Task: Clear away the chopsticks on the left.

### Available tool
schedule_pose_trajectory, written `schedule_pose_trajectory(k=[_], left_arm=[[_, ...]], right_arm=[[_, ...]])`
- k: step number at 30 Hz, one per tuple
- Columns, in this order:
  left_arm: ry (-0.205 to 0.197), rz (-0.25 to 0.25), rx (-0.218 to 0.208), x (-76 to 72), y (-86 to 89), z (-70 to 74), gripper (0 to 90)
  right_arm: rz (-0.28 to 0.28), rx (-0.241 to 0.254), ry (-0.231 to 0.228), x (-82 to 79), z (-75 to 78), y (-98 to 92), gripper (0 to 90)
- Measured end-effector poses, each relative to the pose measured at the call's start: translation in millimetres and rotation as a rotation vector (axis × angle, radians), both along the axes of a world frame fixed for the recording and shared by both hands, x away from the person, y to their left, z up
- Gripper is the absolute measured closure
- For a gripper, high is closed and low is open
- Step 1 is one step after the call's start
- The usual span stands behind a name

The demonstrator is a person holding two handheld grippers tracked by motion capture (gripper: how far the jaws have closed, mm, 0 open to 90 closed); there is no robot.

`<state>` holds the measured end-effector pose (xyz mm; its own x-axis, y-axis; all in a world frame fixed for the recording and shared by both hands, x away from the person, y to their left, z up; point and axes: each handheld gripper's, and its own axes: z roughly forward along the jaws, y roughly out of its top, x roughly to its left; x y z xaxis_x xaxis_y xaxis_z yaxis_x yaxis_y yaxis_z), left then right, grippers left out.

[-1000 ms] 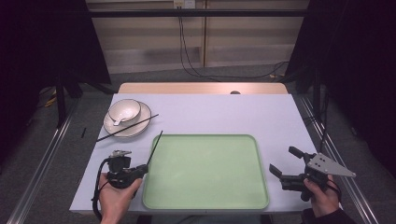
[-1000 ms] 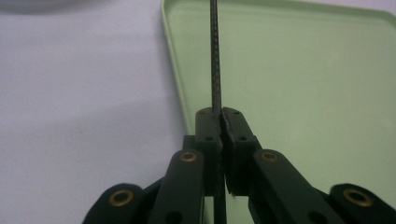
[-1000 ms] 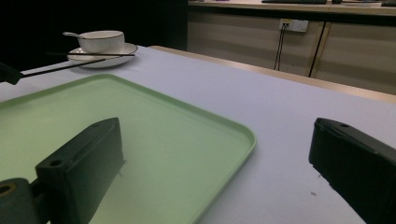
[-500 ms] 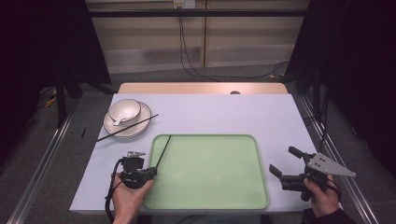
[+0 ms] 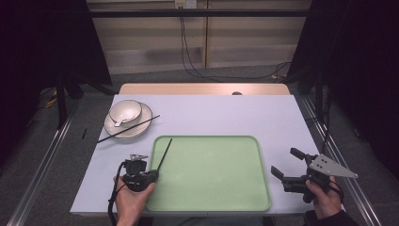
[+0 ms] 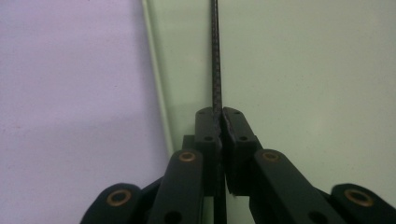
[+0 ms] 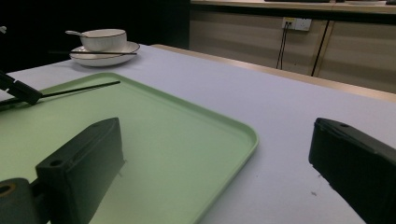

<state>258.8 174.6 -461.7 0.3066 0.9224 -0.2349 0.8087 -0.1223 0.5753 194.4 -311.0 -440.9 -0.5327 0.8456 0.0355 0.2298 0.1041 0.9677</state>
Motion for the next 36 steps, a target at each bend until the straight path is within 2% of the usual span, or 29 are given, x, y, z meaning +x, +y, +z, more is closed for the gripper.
schedule_pose_trajectory(k=[5, 8, 11, 13, 15, 16, 18, 19, 20, 21, 22, 24, 26, 27, 28, 29, 31, 35, 36], left_arm=[[-0.001, -0.007, -0.014, -0.2, 0.6, -0.2, 81.8], [-0.002, -0.014, -0.007, 0.1, -0.2, 0.2, 80.7], [0.001, -0.031, -0.026, 0.9, 3.2, -0.2, 80.0], [-0.045, -0.046, -0.077, -0.5, 5.5, 2.6, 75.9], [-0.093, -0.058, -0.046, -1.7, 6.5, 8.0, 69.6], [-0.122, -0.073, -0.055, -1.8, 7.8, 9.9, 64.5], [-0.160, -0.101, -0.099, -2.1, 10.6, 12.9, 58.5], [-0.182, -0.111, -0.105, -2.1, 12.1, 13.9, 53.2], [-0.188, -0.132, -0.097, -2.0, 13.7, 15.1, 46.9], [-0.208, -0.144, -0.094, -3.0, 15.0, 16.4, 45.1], [-0.238, -0.148, -0.109, -4.6, 17.2, 18.0, 43.6], [-0.282, -0.166, -0.116, -6.8, 21.6, 21.6, 33.9], [-0.304, -0.196, -0.138, -6.6, 27.5, 23.3, 28.7], [-0.317, -0.204, -0.135, -6.2, 30.3, 23.6, 26.1], [-0.319, -0.221, -0.133, -5.5, 34.5, 24.0, 23.5], [-0.323, -0.228, -0.150, -5.1, 38.3, 24.3, 21.0], [-0.361, -0.233, -0.133, -5.4, 45.3, 25.9, 17.8], [-0.429, -0.257, -0.156, -3.9, 60.5, 32.7, 10.2], [-0.444, -0.255, -0.144, -3.5, 64.7, 34.6, 8.9]], right_arm=[[0.004, -0.011, -0.007, 0.7, -0.3, -0.5, 2.6], [0.004, -0.010, -0.007, 0.7, -0.4, -0.2, 2.7], [0.004, -0.004, -0.003, 0.0, 0.2, -0.2, 2.7], [0.004, -0.005, -0.004, 0.2, 0.1, -0.3, 2.7], [0.004, -0.002, -0.002, 0.1, 0.1, -0.2, 2.7], [0.007, -0.007, -0.004, 0.2, 0.0, -0.4, 2.7], [0.005, -0.008, -0.006, 0.3, 0.2, -0.4, 2.6], [0.006, -0.002, -0.005, 0.2, 0.3, 0.1, 2.7], [0.008, -0.007, -0.007, 0.1, 0.3, -0.4, 2.7], [0.003, -0.001, -0.003, 0.0, 0.4, -0.2, 2.7], [0.003, -0.003, -0.005, 0.2, 0.4, -0.4, 2.7], [0.000, 0.000, -0.003, 0.1, 0.3, -0.5, 2.7], [0.001, -0.001, -0.006, 0.1, 0.3, -0.5, 2.7], [0.004, -0.001, -0.003, 0.1, 0.3, -0.2, 2.6], [0.006, -0.001, -0.005, 0.2, 0.3, -0.1, 2.6], [0.004, 0.001, -0.004, 0.2, 0.3, -0.1, 2.7], [0.002, -0.013, -0.013, 0.0, 0.4, -0.6, 2.6], [0.003, -0.007, -0.011, 0.3, 0.4, 0.2, 2.7], [0.000, -0.007, -0.011, 0.1, 0.4, 0.5, 2.6]])
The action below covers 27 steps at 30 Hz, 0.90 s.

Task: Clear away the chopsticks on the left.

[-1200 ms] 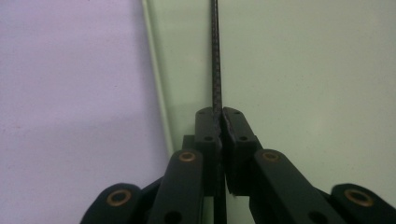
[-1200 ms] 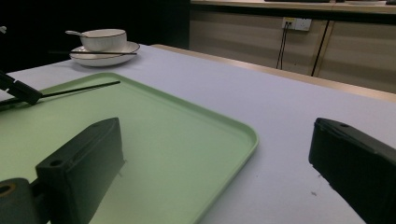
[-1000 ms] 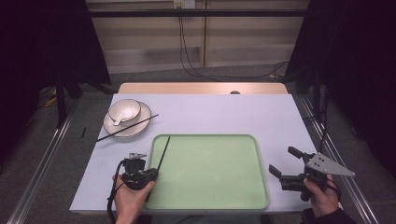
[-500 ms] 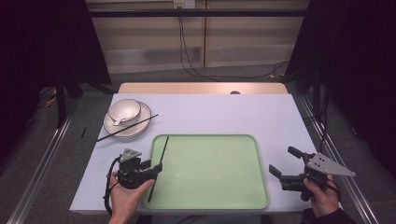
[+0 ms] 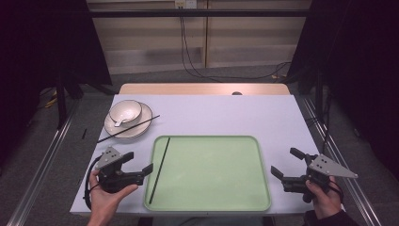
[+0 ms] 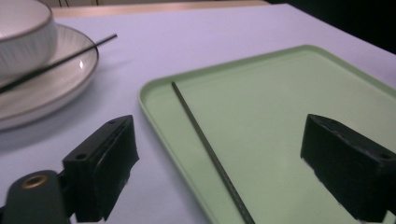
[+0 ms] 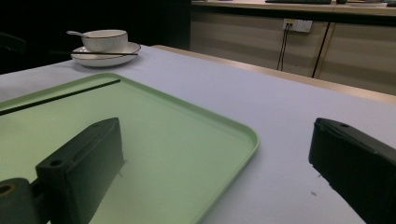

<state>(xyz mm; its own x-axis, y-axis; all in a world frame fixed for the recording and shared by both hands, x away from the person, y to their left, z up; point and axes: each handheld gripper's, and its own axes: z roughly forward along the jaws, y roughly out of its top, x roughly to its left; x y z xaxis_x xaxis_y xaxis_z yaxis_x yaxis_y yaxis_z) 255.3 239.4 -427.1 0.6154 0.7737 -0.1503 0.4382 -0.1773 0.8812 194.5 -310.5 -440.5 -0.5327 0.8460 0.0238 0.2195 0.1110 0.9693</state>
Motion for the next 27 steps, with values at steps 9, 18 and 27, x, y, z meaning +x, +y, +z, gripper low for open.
schedule_pose_trajectory(k=[9, 18, 27], left_arm=[[-0.054, 0.041, 0.044, 17.1, 46.2, 9.7, 6.1], [-0.076, -0.012, 0.109, 37.0, 69.9, 19.6, 5.9], [-0.040, -0.029, 0.173, 61.6, 86.4, 19.0, 5.9]], right_arm=[[-0.006, 0.000, -0.003, -0.2, 0.2, -0.7, 2.6], [-0.003, 0.001, 0.002, 0.4, -0.3, -1.3, 2.6], [0.000, -0.003, 0.002, 0.6, -0.4, -1.9, 2.6]])
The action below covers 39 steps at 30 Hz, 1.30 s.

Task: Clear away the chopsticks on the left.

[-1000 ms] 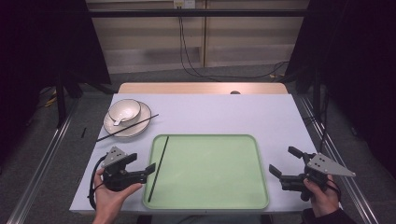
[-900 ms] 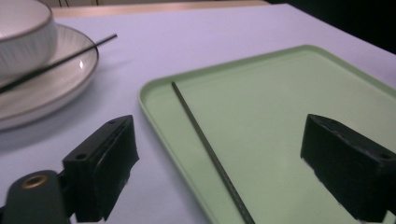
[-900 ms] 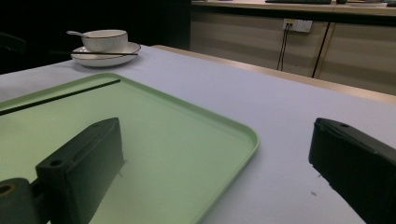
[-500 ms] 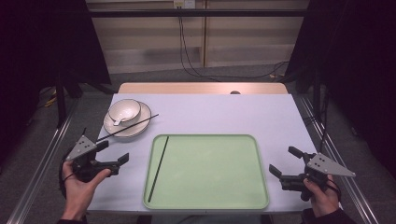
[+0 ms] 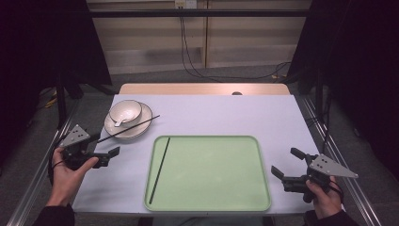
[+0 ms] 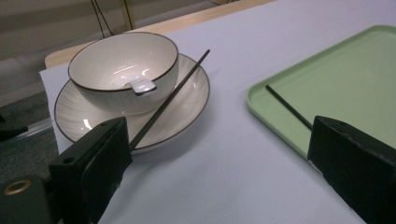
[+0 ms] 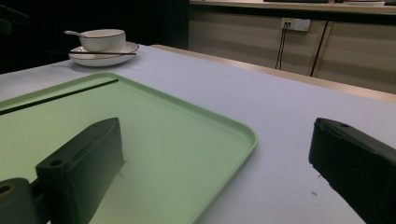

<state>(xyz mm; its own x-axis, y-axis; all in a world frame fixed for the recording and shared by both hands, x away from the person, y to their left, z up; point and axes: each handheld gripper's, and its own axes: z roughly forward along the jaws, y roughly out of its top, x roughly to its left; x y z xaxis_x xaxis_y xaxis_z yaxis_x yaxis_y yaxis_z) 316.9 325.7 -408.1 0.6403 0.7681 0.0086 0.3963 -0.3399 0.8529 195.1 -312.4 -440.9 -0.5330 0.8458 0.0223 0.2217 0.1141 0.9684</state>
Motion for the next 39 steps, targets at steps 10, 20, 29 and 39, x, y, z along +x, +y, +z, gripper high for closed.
schedule_pose_trajectory(k=[10, 20, 29, 39], left_arm=[[0.054, -0.078, 0.073, 38.5, 14.7, -2.9, 7.0], [0.056, -0.117, 0.126, 70.9, 19.7, -25.3, 19.7], [0.133, -0.097, 0.172, 88.7, 10.7, -35.4, 37.8], [0.171, -0.140, 0.179, 101.5, 6.4, -37.9, 58.0]], right_arm=[[-0.003, -0.005, -0.001, 0.5, -0.3, 0.8, 2.7], [-0.001, -0.004, -0.001, 0.4, -0.5, 0.0, 2.6], [0.001, -0.011, 0.000, 0.1, -0.4, 0.0, 2.6], [-0.003, -0.004, 0.000, 0.4, -0.8, 0.1, 2.6]])
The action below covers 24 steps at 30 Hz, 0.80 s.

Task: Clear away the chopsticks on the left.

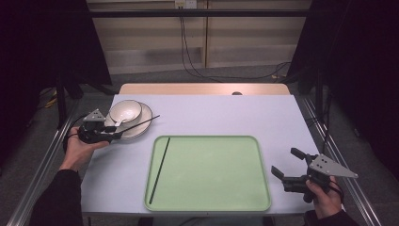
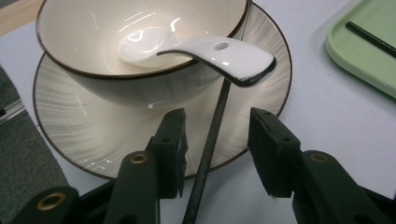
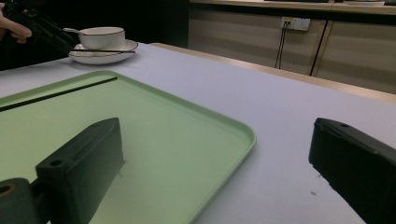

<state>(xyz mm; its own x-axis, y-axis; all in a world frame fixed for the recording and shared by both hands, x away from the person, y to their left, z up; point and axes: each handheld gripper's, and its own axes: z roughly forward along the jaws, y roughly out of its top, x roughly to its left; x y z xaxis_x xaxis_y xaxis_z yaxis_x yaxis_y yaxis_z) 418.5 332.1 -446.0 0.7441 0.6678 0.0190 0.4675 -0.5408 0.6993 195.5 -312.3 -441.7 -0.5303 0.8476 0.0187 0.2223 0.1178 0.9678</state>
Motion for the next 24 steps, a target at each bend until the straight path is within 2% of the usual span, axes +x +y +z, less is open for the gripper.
schedule_pose_trajectory(k=[2, 6, 7, 9, 10, 11, 15, 21, 24], left_arm=[[-0.018, 0.004, 0.003, 2.7, -1.3, 0.1, 61.7], [0.012, -0.007, -0.001, 7.4, -4.4, -3.3, 70.8], [0.017, -0.009, 0.018, 8.4, -4.5, -4.0, 71.3], [0.026, -0.009, -0.001, 9.2, -5.2, -6.2, 73.4], [0.022, -0.014, 0.011, 9.8, -5.5, -7.0, 74.2], [0.040, -0.019, 0.008, 9.9, -7.0, -8.7, 76.0], [0.043, -0.009, 0.005, 10.5, -8.0, -9.8, 77.7], [0.056, -0.049, -0.003, 10.4, -11.4, -7.4, 83.9], [0.082, -0.048, -0.008, 11.3, -14.7, -7.0, 85.7]], right_arm=[[-0.004, 0.004, -0.001, 0.5, -0.2, 0.1, 2.6], [-0.001, 0.001, -0.001, 0.5, -0.3, -0.7, 2.6], [-0.002, 0.001, 0.000, 0.4, -0.3, -0.8, 2.6], [-0.003, -0.001, 0.000, 0.0, -0.2, -0.7, 2.6], [-0.001, 0.004, 0.000, 0.3, -0.3, -0.6, 2.6], [-0.001, 0.002, 0.003, 0.2, -0.2, -0.5, 2.6], [-0.002, 0.006, 0.005, 0.2, -0.4, -0.4, 2.6], [0.003, 0.000, 0.014, 0.4, -0.7, -0.7, 2.6], [-0.001, -0.001, 0.013, 0.2, -0.5, -1.1, 2.6]])
